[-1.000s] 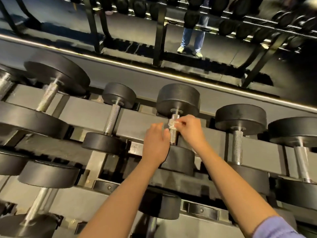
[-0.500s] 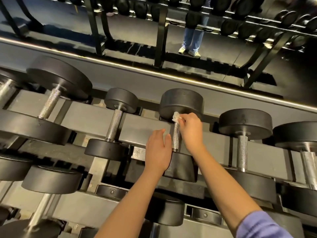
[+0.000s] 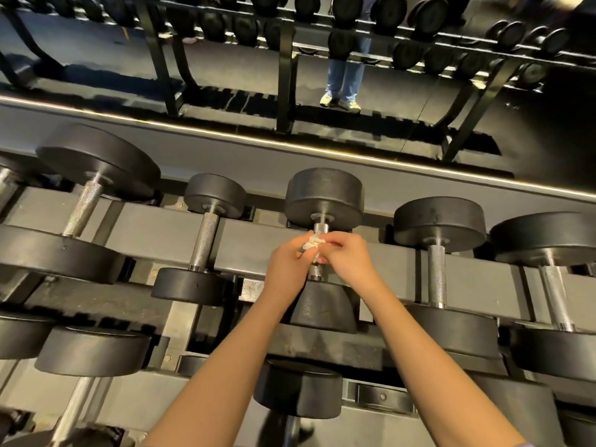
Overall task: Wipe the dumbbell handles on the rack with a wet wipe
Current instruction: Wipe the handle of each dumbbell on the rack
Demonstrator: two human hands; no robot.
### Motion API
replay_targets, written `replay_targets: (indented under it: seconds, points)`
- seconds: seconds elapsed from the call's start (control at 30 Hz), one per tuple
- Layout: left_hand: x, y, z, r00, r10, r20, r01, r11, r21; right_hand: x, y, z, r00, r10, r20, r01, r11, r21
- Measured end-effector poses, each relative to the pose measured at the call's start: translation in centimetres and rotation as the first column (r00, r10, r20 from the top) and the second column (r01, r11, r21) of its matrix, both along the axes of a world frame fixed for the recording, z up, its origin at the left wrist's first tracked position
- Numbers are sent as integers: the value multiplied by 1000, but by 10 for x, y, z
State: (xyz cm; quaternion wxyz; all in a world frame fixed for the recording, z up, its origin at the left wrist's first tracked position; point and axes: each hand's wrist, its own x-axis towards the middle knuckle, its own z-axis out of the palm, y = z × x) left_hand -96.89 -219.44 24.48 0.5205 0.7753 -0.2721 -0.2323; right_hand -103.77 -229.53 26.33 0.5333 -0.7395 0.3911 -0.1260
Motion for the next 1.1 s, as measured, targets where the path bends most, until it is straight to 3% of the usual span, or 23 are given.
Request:
replay_targets:
  seconds: [0.1,0.2,0.27,0.47,0.7,0.93,1.1]
  points:
    - [7,-10,3,997,74,6,-74,997,0,-6,5,6,982,-114,149,93,986,142]
    - [15,-20,4,991,136,7,-136,991,-10,-21,25,-4,992,-104,68,116,976,-187]
    - [24,-28,1,988,136,71,-137,990,20,-28,40,-21,996,-81,-29,72,968,-240]
    - [42,-59,-5,982,-13,189,-24,981,191,-26,40,-36,988,-155,-27,140,946,-291]
    - [43,-35,-18,925,-169,341,93,969,229,-29,44,-37,975,-215,55,222,952,-209]
    - [48,-47,-10,974,-95,204,35,960,278,-28,45,-35,966,-258,18,255,938,-237]
    - [48,-35,-7,967,-234,95,177,896,408,-29,47,-35,958,-281,60,286,912,-294]
